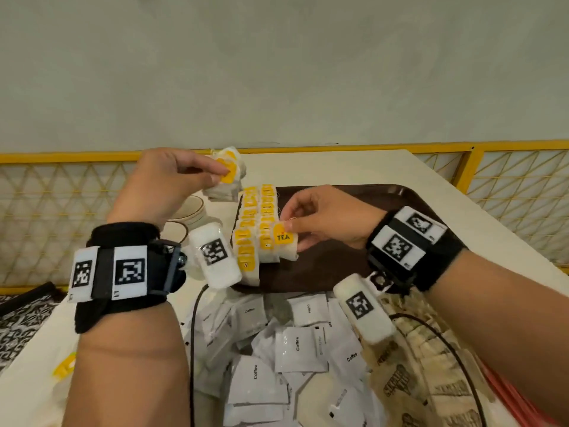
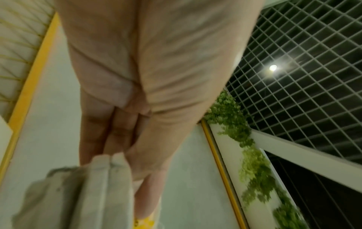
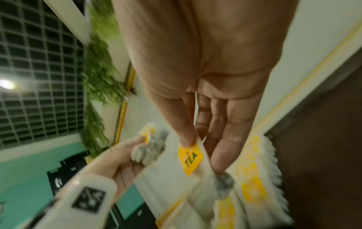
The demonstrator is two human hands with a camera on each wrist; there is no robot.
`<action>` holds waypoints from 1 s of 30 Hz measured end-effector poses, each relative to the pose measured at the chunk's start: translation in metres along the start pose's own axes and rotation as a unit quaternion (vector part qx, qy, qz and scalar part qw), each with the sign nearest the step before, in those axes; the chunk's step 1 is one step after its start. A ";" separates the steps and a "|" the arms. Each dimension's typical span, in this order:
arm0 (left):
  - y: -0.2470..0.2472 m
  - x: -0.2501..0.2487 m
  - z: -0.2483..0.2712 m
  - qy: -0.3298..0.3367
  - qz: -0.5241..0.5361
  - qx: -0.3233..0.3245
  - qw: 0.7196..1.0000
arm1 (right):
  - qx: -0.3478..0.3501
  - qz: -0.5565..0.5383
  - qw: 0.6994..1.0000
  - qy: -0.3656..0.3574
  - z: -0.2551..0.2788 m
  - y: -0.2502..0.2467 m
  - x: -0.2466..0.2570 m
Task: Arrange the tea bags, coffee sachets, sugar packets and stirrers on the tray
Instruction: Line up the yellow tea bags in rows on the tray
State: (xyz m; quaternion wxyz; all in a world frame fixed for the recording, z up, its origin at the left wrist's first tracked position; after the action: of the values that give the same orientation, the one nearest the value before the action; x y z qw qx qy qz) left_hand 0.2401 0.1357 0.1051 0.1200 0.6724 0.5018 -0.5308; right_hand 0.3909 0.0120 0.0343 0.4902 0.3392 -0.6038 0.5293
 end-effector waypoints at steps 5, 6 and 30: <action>0.013 0.005 -0.001 -0.009 0.002 0.023 1.000 | 0.023 0.062 0.995 0.071 -0.027 0.024 -0.031; 0.016 0.008 -0.002 -0.012 -0.002 0.030 0.999 | 0.024 0.067 0.994 0.082 -0.030 0.027 -0.035; 0.034 0.026 -0.005 -0.042 0.011 0.063 0.997 | -0.089 0.074 0.993 0.003 -0.031 -0.005 -0.005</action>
State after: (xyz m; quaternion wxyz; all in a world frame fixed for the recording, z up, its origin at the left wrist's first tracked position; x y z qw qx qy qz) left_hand 0.2688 0.1377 0.0728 0.1041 0.6614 0.4545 -0.5875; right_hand 0.4042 0.0405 0.0296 0.4799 0.2467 -0.6705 0.5092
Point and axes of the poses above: each hand's wrist, its own z-axis away from the middle knuckle, its own y-axis out of the palm, x = y × z, the point moved 9 cm from there along -z, towards the middle knuckle, and after that the axes turned 2 degrees about -z, right-handed, at the moved point
